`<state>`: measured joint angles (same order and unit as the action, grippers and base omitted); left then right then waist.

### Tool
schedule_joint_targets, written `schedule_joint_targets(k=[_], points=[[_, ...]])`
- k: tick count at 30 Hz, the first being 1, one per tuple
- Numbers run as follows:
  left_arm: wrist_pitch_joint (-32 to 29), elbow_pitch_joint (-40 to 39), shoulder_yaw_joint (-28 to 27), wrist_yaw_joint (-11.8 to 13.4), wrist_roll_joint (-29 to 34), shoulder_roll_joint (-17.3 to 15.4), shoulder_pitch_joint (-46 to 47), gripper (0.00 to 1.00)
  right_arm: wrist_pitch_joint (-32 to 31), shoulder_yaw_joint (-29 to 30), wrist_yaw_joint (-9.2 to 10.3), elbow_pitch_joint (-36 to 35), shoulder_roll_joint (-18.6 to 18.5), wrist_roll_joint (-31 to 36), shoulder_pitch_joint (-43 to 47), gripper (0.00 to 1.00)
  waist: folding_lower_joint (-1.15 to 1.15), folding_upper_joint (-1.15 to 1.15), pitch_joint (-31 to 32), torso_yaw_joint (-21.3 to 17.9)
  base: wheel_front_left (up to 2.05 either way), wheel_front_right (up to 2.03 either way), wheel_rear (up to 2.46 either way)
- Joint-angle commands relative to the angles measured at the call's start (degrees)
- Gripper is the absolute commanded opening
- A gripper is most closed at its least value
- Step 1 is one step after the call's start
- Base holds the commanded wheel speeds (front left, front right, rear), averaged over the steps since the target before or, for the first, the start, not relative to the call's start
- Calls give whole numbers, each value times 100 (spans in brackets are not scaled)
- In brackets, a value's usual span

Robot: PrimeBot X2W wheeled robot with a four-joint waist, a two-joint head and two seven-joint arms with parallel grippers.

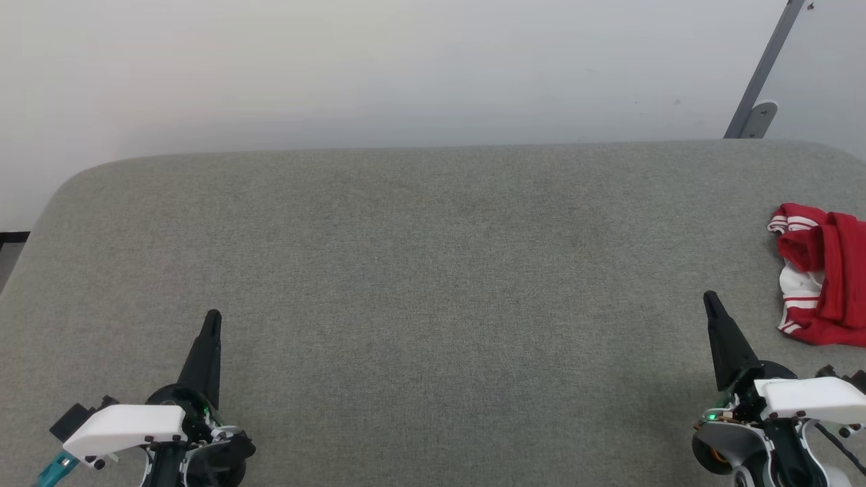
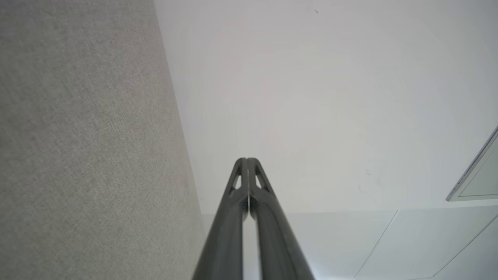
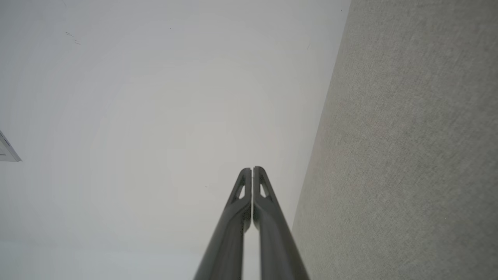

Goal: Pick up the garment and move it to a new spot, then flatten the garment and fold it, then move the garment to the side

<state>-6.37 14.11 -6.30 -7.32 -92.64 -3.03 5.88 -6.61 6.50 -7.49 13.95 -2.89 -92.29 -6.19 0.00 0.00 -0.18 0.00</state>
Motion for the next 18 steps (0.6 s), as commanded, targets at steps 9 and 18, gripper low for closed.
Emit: schedule_joint_targets(k=[9,18], points=[[-26,-1,-18,-30,19,11,77,0,-7,7,0,18,8,-23,-17,0,0,0,0,0,0,0,0],[-29,-1,-21,-31,22,12,77,0,-7,7,0,18,8,-23,-17,0,0,0,0,0,0,0,0]])
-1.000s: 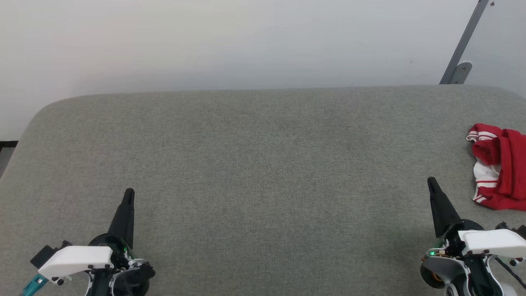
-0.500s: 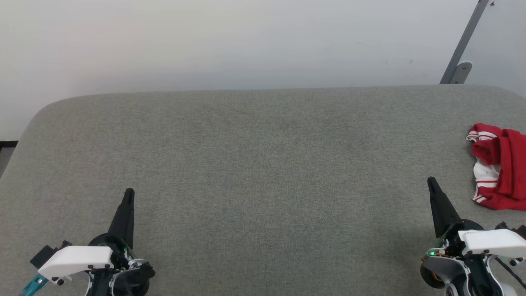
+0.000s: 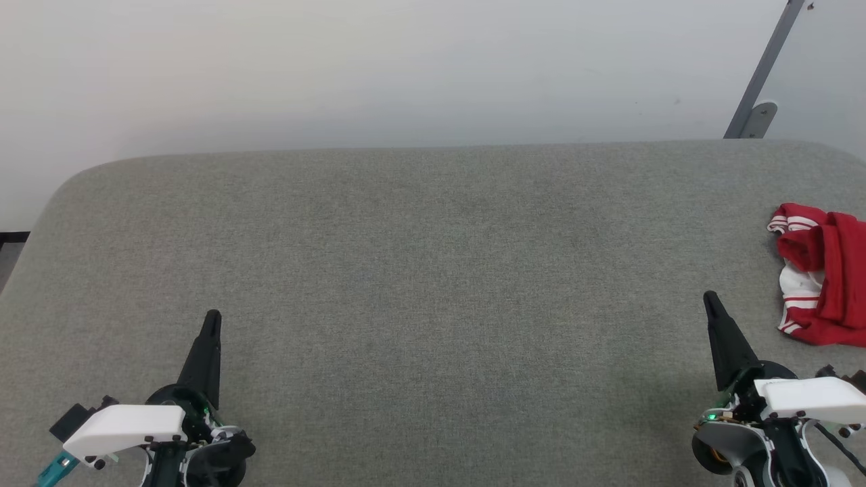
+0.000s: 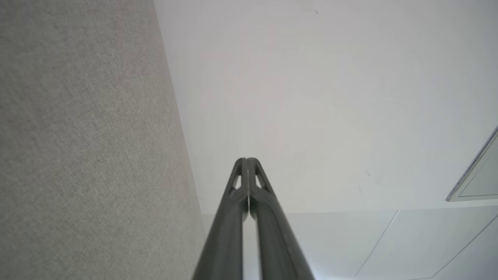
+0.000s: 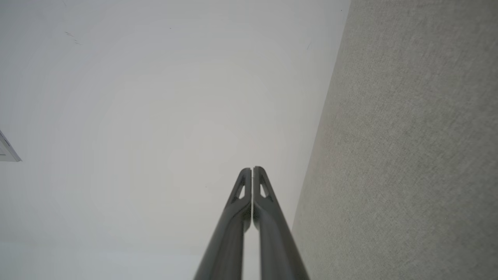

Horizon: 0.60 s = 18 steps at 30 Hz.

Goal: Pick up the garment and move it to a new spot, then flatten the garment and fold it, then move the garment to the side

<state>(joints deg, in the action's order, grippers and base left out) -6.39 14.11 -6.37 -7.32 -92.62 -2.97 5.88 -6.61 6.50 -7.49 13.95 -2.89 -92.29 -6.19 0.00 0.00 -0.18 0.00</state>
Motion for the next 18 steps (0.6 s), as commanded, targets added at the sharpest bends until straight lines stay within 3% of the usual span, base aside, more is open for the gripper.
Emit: schedule_joint_targets(k=[1,18], points=[[-27,-1,-15,-31,20,7,77,0,-7,7,0,18,8,-23,-17,0,0,0,0,0,0,0,0],[-23,-2,-19,-31,23,10,78,0,-7,6,0,18,8,-24,-17,0,0,0,0,0,0,0,0]])
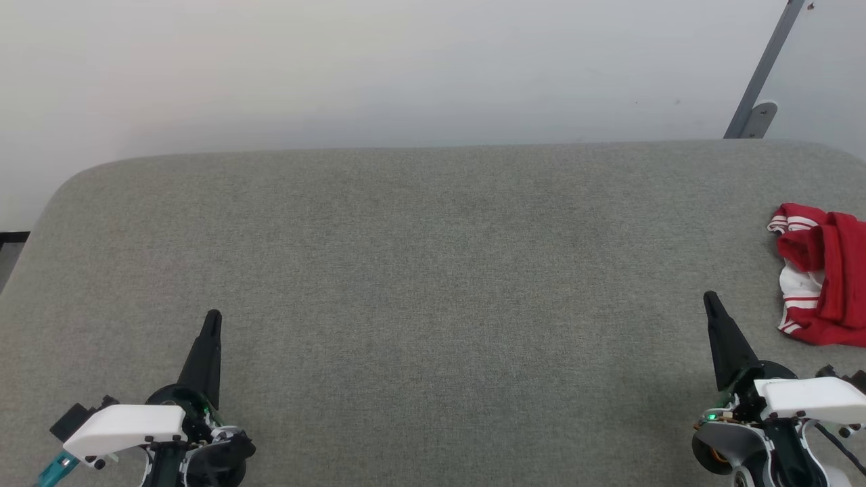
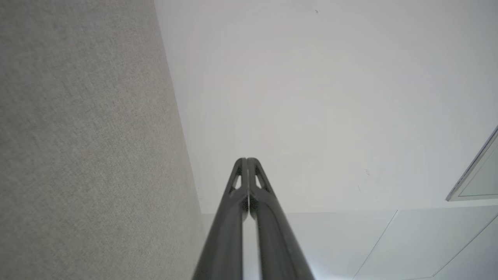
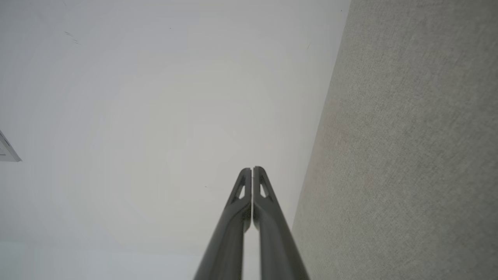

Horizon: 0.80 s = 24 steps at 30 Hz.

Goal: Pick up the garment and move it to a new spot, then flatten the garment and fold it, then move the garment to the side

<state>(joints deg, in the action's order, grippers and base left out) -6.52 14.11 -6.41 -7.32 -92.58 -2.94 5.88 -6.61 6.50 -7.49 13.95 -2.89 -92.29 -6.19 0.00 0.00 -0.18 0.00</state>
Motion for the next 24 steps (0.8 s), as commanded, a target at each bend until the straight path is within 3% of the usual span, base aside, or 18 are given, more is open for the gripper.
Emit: schedule_joint_targets(k=[1,24], points=[[-10,-2,-15,-31,19,6,78,0,-7,6,0,18,8,-24,-17,0,0,0,0,0,0,0,0],[-14,-2,-19,-31,25,6,78,0,-6,6,0,18,8,-24,-17,0,0,0,0,0,0,0,0]])
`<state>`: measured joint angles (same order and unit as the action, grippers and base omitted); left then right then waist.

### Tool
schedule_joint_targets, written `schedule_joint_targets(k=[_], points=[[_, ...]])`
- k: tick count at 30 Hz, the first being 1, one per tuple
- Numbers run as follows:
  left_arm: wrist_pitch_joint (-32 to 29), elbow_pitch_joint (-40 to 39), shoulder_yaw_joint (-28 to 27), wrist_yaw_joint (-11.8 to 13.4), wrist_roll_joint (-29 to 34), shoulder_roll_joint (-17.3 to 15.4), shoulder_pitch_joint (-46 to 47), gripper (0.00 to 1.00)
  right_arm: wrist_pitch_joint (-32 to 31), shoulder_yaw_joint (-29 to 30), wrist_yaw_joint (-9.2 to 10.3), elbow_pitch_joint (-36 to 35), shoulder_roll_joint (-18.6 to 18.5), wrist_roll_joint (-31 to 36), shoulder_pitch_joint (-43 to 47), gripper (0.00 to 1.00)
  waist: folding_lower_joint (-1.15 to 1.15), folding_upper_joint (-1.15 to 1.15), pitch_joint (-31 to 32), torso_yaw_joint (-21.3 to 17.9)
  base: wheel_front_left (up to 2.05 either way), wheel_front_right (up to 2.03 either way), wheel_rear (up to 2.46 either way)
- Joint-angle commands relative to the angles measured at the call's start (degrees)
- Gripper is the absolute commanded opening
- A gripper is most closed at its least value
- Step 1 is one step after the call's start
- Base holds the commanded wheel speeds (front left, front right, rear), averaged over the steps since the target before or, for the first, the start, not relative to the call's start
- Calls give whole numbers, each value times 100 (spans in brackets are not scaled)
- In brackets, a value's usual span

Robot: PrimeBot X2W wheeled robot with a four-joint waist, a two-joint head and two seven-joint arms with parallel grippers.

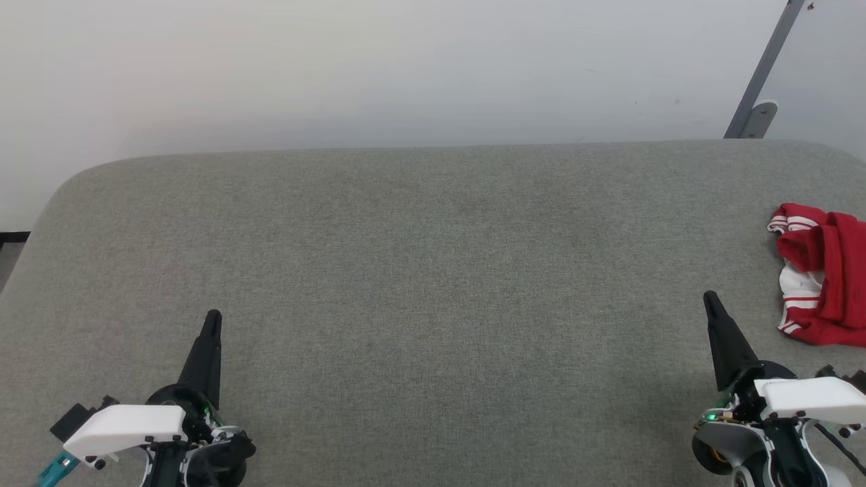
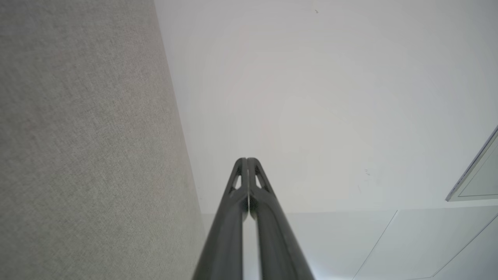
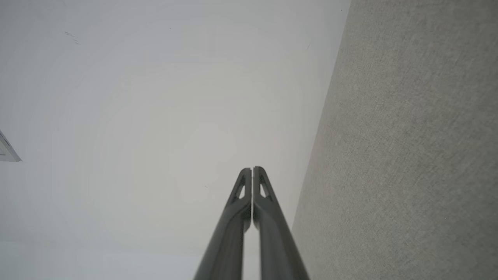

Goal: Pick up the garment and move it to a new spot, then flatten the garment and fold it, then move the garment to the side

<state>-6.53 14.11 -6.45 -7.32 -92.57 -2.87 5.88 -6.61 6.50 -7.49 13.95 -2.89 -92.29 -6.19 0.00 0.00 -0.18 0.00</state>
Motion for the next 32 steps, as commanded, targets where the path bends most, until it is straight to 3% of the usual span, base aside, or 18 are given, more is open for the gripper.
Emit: schedule_joint_targets(k=[1,32], points=[[-14,-2,-15,-31,24,0,78,0,-6,6,0,18,8,-24,-17,0,0,0,0,0,0,0,0],[-19,-2,-18,-31,24,0,79,0,-6,5,0,18,8,-24,-17,0,0,0,0,0,0,0,0]])
